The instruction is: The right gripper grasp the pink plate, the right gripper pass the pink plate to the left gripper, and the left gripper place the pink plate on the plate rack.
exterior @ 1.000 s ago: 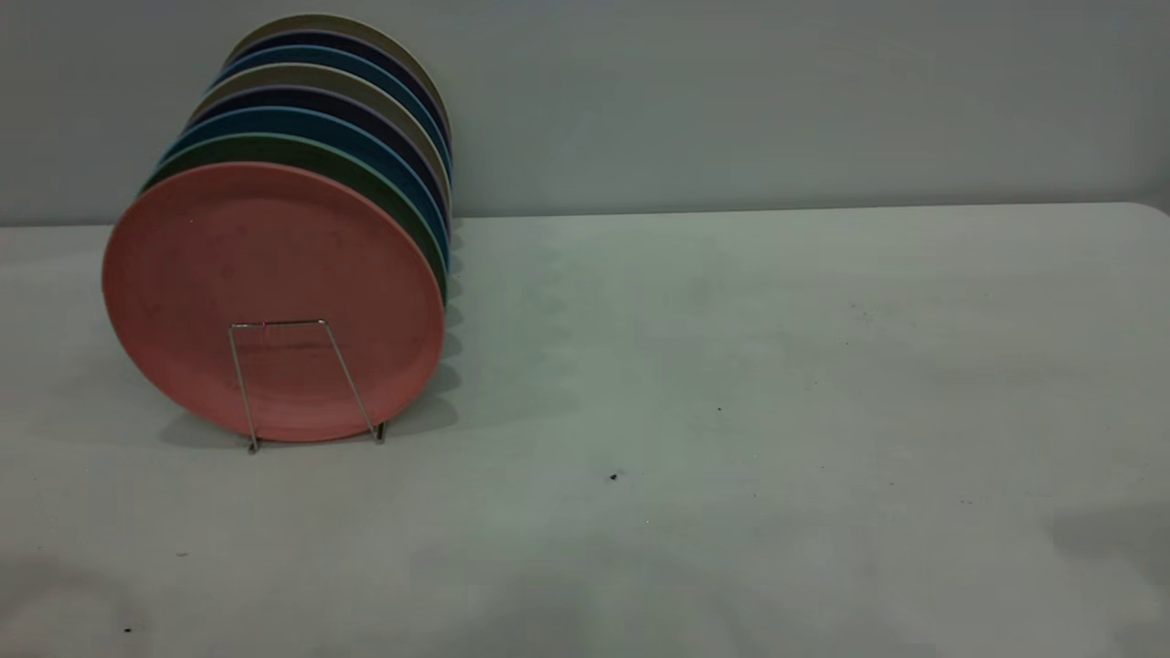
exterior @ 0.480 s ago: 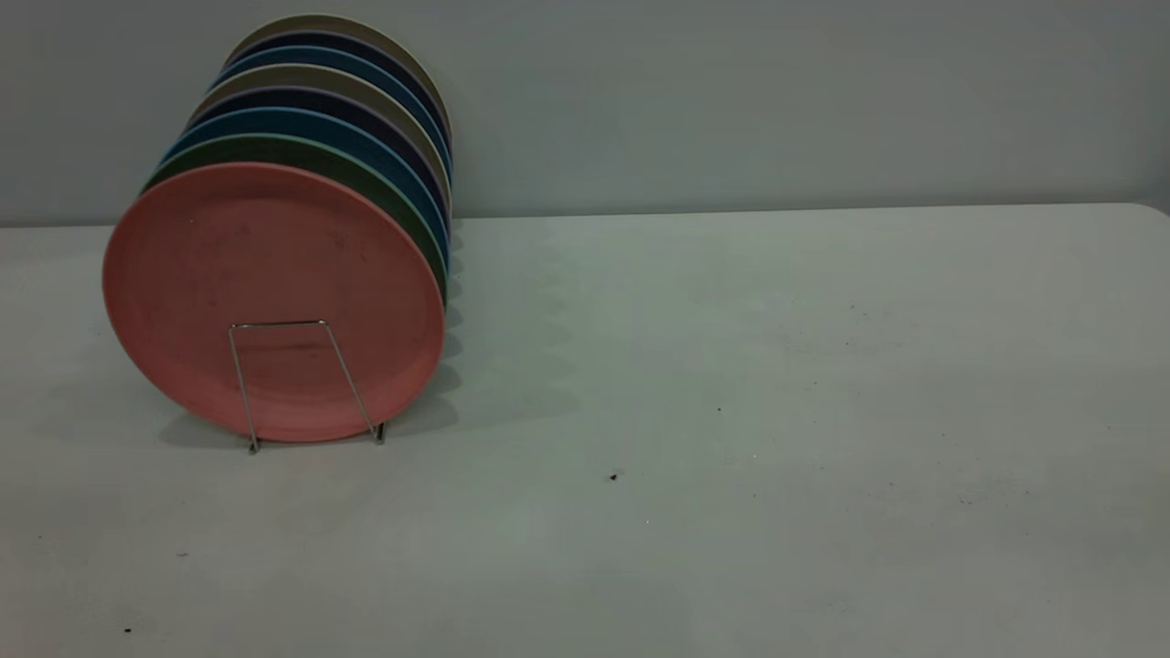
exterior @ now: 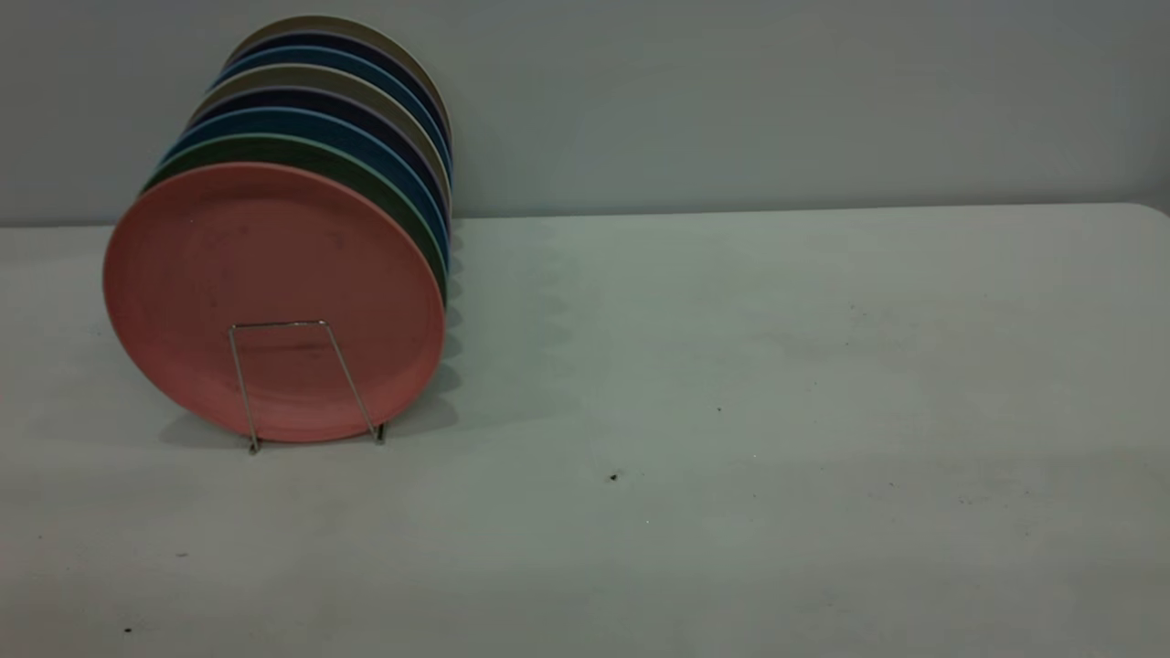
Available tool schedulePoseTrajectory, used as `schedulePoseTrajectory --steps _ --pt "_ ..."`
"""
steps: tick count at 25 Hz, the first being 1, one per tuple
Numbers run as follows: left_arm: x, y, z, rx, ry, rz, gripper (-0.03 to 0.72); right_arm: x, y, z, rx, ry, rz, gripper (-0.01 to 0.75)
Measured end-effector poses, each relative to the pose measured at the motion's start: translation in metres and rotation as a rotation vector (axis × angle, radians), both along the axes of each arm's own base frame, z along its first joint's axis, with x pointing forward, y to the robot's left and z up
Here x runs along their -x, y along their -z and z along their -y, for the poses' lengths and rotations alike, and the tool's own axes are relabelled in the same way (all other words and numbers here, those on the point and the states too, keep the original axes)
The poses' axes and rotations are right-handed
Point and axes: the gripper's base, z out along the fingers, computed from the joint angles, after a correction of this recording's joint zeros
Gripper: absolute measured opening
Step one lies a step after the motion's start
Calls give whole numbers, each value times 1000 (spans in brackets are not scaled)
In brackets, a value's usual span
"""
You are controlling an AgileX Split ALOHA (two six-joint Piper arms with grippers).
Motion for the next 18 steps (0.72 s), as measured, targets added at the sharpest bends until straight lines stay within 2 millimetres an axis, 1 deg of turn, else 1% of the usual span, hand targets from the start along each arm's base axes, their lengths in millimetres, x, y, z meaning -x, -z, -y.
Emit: schedulePoseTrajectory --steps 11,18 --pt "20 -1 1 -6 2 137 446 1 0 0 -2 2 5 468" --pt "24 -1 2 -7 3 160 446 1 0 0 -2 2 5 404"
